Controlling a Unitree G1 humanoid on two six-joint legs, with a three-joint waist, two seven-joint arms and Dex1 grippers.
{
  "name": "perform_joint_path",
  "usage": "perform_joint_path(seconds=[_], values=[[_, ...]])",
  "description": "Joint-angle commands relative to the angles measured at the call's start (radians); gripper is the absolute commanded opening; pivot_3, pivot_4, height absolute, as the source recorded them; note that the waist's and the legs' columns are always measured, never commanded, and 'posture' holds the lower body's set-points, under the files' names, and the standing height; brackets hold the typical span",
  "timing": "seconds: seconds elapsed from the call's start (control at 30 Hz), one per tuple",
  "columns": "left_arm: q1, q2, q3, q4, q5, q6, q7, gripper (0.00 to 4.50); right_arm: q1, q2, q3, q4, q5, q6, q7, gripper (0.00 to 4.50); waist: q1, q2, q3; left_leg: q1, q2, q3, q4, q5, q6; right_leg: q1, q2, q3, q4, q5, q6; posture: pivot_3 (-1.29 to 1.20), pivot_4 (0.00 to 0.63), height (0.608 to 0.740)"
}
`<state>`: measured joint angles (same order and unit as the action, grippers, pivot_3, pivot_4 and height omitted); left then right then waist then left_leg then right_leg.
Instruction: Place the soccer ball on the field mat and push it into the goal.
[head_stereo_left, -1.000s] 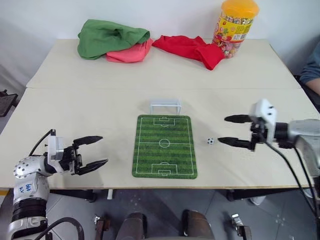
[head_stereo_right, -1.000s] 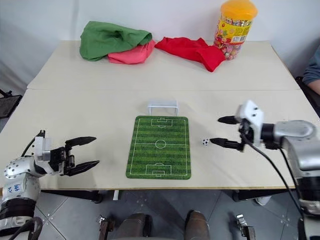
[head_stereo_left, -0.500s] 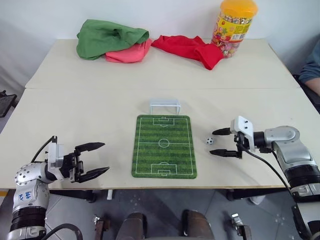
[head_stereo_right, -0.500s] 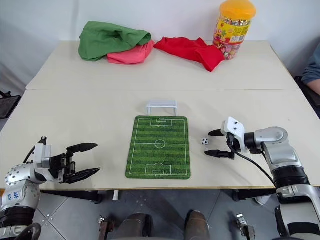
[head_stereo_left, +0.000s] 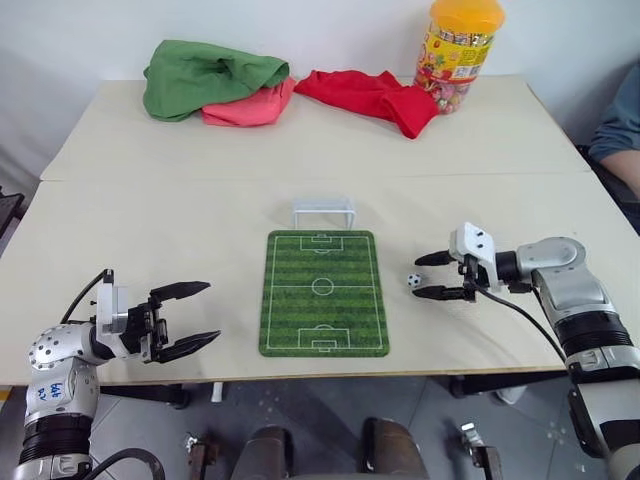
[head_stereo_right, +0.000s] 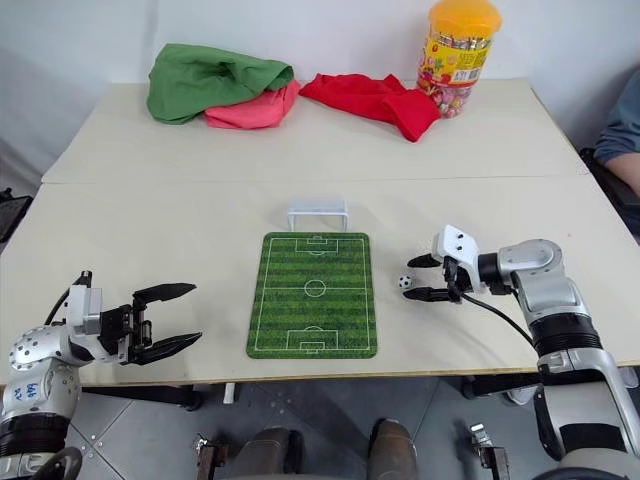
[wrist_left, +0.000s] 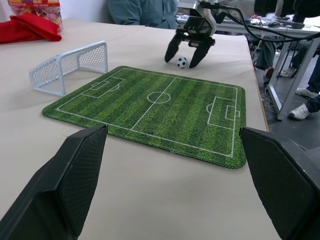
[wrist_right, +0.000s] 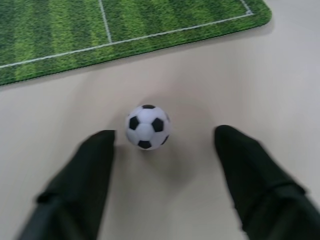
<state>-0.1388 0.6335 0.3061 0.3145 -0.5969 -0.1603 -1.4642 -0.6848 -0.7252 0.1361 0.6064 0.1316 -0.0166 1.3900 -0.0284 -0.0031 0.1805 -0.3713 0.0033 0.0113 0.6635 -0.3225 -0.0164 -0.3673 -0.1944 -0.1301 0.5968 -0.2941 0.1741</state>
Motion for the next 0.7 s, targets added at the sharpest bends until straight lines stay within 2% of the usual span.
perform_joint_path(seconds=[0.03, 0.13, 0.43, 0.57, 0.7], values=[[0.018, 0.008, 0.023, -0.035, -0.019, 0.004, 0.000, 4.50, -0.037, 0.015, -0.025, -0.030, 0.017, 0.006, -0.012, 1.84, -0.003, 0.000, 0.000, 0.000, 0.000, 0.000, 0.000, 0.000, 0.000, 0.000, 0.000, 0.000, 0.000, 0.000, 0.000, 0.00, 0.150, 0.740], [0.015, 0.005, 0.022, -0.034, -0.018, 0.005, 0.003, 4.50, -0.038, 0.020, -0.029, -0.055, 0.026, 0.023, -0.016, 0.86, -0.002, 0.000, 0.000, 0.000, 0.000, 0.000, 0.000, 0.000, 0.000, 0.000, 0.000, 0.000, 0.000, 0.000, 0.000, 0.00, 0.150, 0.740], [0.009, -0.004, 0.015, -0.036, -0.015, 0.003, 0.018, 4.50, 0.000, -0.011, -0.052, -0.132, 0.043, 0.068, -0.027, 0.87, 0.001, 0.000, 0.000, 0.000, 0.000, 0.000, 0.000, 0.000, 0.000, 0.000, 0.000, 0.000, 0.000, 0.000, 0.000, 0.00, 0.150, 0.740], [0.014, 0.000, -0.001, -0.038, -0.007, 0.005, -0.004, 4.50, -0.001, -0.034, -0.075, -0.307, 0.088, 0.193, -0.036, 0.87, 0.001, 0.000, 0.000, 0.000, 0.000, 0.000, 0.000, 0.000, 0.000, -0.001, 0.000, 0.000, 0.000, 0.000, 0.000, 0.00, 0.150, 0.740], [0.013, 0.001, -0.017, -0.033, -0.003, 0.001, -0.033, 4.50, 0.018, -0.068, -0.032, -0.559, 0.116, 0.366, -0.030, 0.87, 0.001, 0.000, 0.000, 0.000, 0.001, 0.000, 0.000, 0.000, -0.001, -0.002, 0.000, 0.000, 0.001, 0.000, 0.000, 0.00, 0.150, 0.740]])
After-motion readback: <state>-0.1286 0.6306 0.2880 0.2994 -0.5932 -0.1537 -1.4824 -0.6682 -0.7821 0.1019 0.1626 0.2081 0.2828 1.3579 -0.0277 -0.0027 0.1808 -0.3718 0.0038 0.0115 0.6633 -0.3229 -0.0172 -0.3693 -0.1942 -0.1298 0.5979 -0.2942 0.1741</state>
